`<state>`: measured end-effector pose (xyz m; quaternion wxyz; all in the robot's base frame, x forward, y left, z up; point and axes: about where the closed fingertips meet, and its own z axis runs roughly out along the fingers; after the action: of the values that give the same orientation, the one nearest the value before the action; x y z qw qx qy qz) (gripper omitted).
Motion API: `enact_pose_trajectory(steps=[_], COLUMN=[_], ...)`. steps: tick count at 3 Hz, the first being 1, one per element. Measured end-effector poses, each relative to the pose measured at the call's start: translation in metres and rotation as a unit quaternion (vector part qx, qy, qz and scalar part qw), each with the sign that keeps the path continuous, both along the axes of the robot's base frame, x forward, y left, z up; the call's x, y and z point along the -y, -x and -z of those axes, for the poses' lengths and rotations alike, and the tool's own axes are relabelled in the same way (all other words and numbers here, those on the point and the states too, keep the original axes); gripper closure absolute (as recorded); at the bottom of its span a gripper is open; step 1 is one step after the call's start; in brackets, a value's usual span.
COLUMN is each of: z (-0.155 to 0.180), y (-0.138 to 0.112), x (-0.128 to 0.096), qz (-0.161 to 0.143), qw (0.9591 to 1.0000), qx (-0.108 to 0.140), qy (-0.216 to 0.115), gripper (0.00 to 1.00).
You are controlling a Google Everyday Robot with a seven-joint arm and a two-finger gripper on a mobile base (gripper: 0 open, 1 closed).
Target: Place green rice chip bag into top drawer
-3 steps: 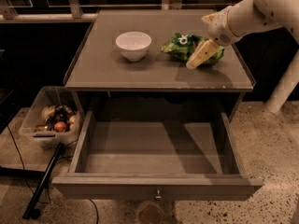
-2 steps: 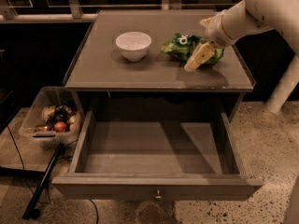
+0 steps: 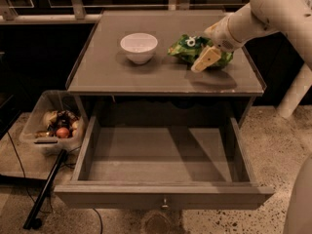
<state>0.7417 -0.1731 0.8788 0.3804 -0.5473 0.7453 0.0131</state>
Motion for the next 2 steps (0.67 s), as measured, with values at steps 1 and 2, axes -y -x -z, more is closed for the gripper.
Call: enact_pose_trajectory(steps=[1, 2], z=[0.0001, 0.0001], y=[0.0000, 0.0000], x=[-0.0001, -0.0001], qz=[0.000, 0.000], qw=[1.0000, 1.0000], qx=[0.000, 0.000], qy=[0.000, 0.000], gripper=[0.42, 0.64])
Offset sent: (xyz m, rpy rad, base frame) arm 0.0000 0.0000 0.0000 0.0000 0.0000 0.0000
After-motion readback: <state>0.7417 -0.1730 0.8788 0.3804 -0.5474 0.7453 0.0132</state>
